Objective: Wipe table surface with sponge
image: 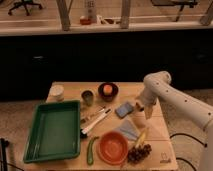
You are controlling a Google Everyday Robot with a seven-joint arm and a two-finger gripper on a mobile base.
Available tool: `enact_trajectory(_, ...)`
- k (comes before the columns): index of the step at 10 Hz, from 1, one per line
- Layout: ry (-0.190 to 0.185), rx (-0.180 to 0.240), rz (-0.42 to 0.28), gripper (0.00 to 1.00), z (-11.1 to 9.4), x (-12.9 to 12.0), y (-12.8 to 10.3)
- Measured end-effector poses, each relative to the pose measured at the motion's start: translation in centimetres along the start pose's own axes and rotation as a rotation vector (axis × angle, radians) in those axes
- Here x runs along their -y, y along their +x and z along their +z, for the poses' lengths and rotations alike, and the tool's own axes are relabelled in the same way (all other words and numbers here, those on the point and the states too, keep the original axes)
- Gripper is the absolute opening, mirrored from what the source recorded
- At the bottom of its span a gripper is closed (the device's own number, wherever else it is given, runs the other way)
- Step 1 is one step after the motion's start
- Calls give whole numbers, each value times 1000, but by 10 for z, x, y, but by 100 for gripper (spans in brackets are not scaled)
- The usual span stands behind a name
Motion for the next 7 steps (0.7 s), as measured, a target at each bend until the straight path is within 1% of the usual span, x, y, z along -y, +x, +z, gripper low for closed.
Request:
enact_trajectory(1,-1,3,-5,80,1,0,0)
enact_trajectory(2,5,12,-30,80,-2,-1,-4)
enact_trajectory(7,26,30,-150,80,-9,15,-37)
